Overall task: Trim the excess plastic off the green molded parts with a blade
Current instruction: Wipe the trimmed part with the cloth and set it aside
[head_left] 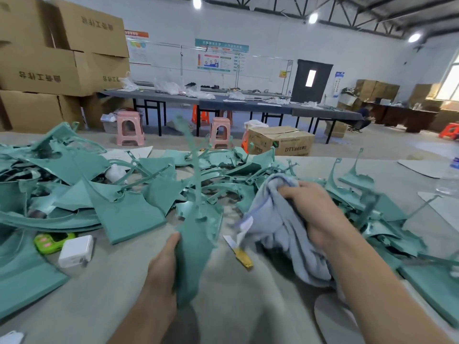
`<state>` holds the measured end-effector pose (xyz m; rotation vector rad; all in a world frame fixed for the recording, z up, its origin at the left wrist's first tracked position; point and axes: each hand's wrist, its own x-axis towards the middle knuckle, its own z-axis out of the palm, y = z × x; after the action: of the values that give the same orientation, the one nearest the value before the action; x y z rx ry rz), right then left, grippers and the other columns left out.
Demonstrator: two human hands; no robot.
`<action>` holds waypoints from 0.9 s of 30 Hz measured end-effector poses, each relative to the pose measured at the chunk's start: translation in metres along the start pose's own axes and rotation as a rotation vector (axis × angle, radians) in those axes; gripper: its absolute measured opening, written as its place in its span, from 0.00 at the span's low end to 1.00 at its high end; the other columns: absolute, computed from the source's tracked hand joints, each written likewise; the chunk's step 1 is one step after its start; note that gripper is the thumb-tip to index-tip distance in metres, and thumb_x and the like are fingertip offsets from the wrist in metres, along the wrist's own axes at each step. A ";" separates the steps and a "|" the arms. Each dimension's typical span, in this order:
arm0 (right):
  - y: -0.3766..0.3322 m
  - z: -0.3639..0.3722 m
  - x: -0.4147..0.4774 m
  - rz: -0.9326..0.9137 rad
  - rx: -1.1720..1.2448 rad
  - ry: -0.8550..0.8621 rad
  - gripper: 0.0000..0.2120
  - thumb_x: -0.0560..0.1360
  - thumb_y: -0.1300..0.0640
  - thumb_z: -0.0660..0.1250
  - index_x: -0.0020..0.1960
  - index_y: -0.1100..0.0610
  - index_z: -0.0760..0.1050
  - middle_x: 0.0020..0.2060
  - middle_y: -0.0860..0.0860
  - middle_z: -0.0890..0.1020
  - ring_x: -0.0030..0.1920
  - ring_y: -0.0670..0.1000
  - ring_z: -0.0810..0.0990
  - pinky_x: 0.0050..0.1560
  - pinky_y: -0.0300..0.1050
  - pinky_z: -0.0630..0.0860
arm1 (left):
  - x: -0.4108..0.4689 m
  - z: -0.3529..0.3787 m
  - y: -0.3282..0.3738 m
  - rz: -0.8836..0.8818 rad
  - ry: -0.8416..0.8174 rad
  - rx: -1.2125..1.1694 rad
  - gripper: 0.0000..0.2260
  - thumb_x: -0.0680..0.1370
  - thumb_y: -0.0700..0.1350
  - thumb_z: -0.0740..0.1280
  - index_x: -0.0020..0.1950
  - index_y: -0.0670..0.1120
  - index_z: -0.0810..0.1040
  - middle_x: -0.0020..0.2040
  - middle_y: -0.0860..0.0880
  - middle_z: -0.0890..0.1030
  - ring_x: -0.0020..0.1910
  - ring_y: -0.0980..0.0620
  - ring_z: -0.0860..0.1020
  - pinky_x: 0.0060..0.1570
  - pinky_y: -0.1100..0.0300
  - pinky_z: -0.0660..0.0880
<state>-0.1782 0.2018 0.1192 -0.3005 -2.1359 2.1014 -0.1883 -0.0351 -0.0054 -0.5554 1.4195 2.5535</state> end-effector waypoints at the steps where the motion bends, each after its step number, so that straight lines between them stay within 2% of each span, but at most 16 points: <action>1: 0.008 0.007 -0.010 0.005 0.043 -0.096 0.08 0.76 0.63 0.69 0.41 0.57 0.85 0.36 0.59 0.85 0.33 0.55 0.84 0.34 0.48 0.81 | -0.003 0.001 -0.001 -0.036 -0.056 0.046 0.20 0.81 0.55 0.65 0.44 0.41 0.86 0.33 0.45 0.84 0.24 0.50 0.80 0.23 0.65 0.73; 3: 0.030 0.027 -0.024 -0.050 0.100 -0.140 0.08 0.78 0.62 0.67 0.45 0.55 0.85 0.41 0.59 0.86 0.39 0.55 0.84 0.39 0.49 0.81 | -0.011 0.004 -0.008 -0.083 -0.164 0.149 0.20 0.80 0.54 0.66 0.44 0.40 0.87 0.34 0.41 0.84 0.26 0.48 0.81 0.24 0.63 0.75; 5: 0.054 0.050 -0.031 -0.142 0.122 -0.072 0.10 0.80 0.62 0.65 0.46 0.51 0.83 0.43 0.55 0.86 0.43 0.52 0.84 0.44 0.47 0.81 | -0.011 0.010 -0.022 -0.009 -0.204 0.221 0.16 0.79 0.52 0.68 0.57 0.40 0.84 0.48 0.36 0.85 0.42 0.42 0.85 0.42 0.50 0.83; 6: 0.064 0.059 -0.033 -0.187 0.122 -0.052 0.11 0.81 0.62 0.65 0.47 0.51 0.83 0.43 0.53 0.86 0.44 0.50 0.84 0.46 0.45 0.80 | -0.011 0.013 -0.028 0.062 -0.186 0.244 0.15 0.80 0.50 0.69 0.62 0.43 0.81 0.55 0.37 0.84 0.51 0.41 0.84 0.53 0.43 0.81; 8: 0.079 0.073 -0.037 -0.268 0.099 -0.053 0.10 0.81 0.63 0.66 0.50 0.50 0.82 0.43 0.49 0.85 0.45 0.47 0.83 0.49 0.42 0.79 | -0.014 0.019 -0.030 0.243 -0.121 0.315 0.12 0.82 0.44 0.67 0.66 0.50 0.78 0.62 0.44 0.83 0.60 0.44 0.82 0.63 0.42 0.77; 11: 0.094 0.078 -0.040 -0.334 0.013 -0.005 0.07 0.80 0.61 0.68 0.51 0.50 0.81 0.43 0.48 0.84 0.43 0.45 0.81 0.47 0.39 0.77 | -0.013 0.017 -0.031 0.411 -0.131 0.449 0.11 0.83 0.44 0.66 0.62 0.54 0.83 0.58 0.50 0.85 0.57 0.48 0.84 0.60 0.45 0.79; 13: 0.102 0.081 -0.043 -0.346 -0.075 -0.006 0.06 0.79 0.56 0.70 0.52 0.45 0.79 0.44 0.45 0.84 0.44 0.43 0.81 0.46 0.37 0.77 | -0.012 0.014 -0.034 0.416 -0.145 0.479 0.11 0.84 0.44 0.63 0.53 0.50 0.87 0.48 0.48 0.87 0.49 0.46 0.84 0.51 0.47 0.82; 15: 0.109 0.087 -0.048 -0.361 -0.152 -0.029 0.08 0.78 0.52 0.69 0.56 0.42 0.78 0.45 0.43 0.83 0.45 0.43 0.80 0.45 0.35 0.76 | -0.010 0.016 -0.036 0.362 -0.081 0.382 0.19 0.85 0.39 0.57 0.40 0.44 0.83 0.37 0.45 0.84 0.37 0.50 0.81 0.37 0.61 0.80; 17: 0.118 0.093 -0.053 -0.409 -0.283 -0.054 0.13 0.75 0.49 0.66 0.58 0.36 0.75 0.46 0.40 0.80 0.47 0.43 0.78 0.47 0.36 0.75 | -0.010 0.013 -0.040 0.261 -0.135 0.223 0.19 0.86 0.39 0.53 0.39 0.37 0.76 0.34 0.37 0.79 0.30 0.56 0.80 0.33 0.69 0.76; 18: 0.121 0.095 -0.055 -0.432 -0.329 -0.093 0.17 0.74 0.50 0.66 0.59 0.31 0.73 0.47 0.36 0.78 0.48 0.41 0.77 0.48 0.33 0.73 | -0.011 0.013 -0.040 0.212 -0.160 0.102 0.21 0.86 0.43 0.53 0.41 0.37 0.78 0.36 0.37 0.80 0.33 0.55 0.82 0.35 0.67 0.78; 20: 0.124 0.094 -0.059 -0.447 -0.388 -0.201 0.24 0.74 0.53 0.66 0.60 0.25 0.69 0.49 0.27 0.76 0.52 0.32 0.74 0.53 0.25 0.67 | -0.010 0.007 -0.032 0.193 -0.201 -0.059 0.25 0.86 0.48 0.53 0.42 0.48 0.87 0.38 0.48 0.86 0.38 0.55 0.84 0.38 0.64 0.81; 21: 0.126 0.093 -0.061 -0.454 -0.426 -0.247 0.26 0.74 0.54 0.67 0.62 0.25 0.69 0.52 0.26 0.76 0.54 0.30 0.72 0.56 0.23 0.64 | -0.008 0.004 -0.026 0.219 -0.147 -0.100 0.27 0.87 0.50 0.52 0.39 0.55 0.88 0.37 0.53 0.86 0.37 0.56 0.84 0.35 0.63 0.81; 22: 0.128 0.091 -0.063 -0.470 -0.468 -0.289 0.28 0.74 0.56 0.68 0.64 0.28 0.70 0.55 0.29 0.77 0.57 0.30 0.72 0.58 0.22 0.62 | -0.008 -0.001 -0.020 0.212 -0.111 -0.136 0.27 0.86 0.53 0.52 0.39 0.55 0.88 0.38 0.53 0.86 0.38 0.55 0.85 0.36 0.61 0.82; 23: 0.129 0.088 -0.064 -0.495 -0.511 -0.319 0.28 0.73 0.58 0.68 0.66 0.32 0.71 0.58 0.32 0.78 0.58 0.31 0.73 0.58 0.21 0.61 | -0.005 -0.003 -0.014 0.154 -0.138 -0.175 0.27 0.85 0.58 0.53 0.42 0.51 0.89 0.42 0.50 0.88 0.42 0.51 0.86 0.42 0.56 0.82; 25: 0.132 0.084 -0.067 -0.590 -0.603 -0.351 0.24 0.69 0.59 0.67 0.63 0.42 0.76 0.57 0.40 0.81 0.59 0.39 0.76 0.59 0.24 0.64 | -0.003 -0.004 -0.003 0.018 -0.193 -0.213 0.32 0.79 0.67 0.54 0.57 0.43 0.85 0.55 0.40 0.85 0.53 0.41 0.84 0.53 0.46 0.76; 27: 0.133 0.082 -0.068 -0.705 -0.656 -0.379 0.20 0.68 0.58 0.65 0.58 0.47 0.80 0.54 0.44 0.82 0.58 0.46 0.77 0.60 0.34 0.69 | -0.001 -0.006 0.001 -0.050 -0.229 -0.208 0.39 0.74 0.72 0.56 0.62 0.39 0.82 0.60 0.36 0.83 0.55 0.38 0.83 0.53 0.45 0.76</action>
<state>-0.1247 0.1082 -0.0121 0.7488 -2.5505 1.1015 -0.1868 -0.0408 -0.0068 -0.3079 1.0612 2.6405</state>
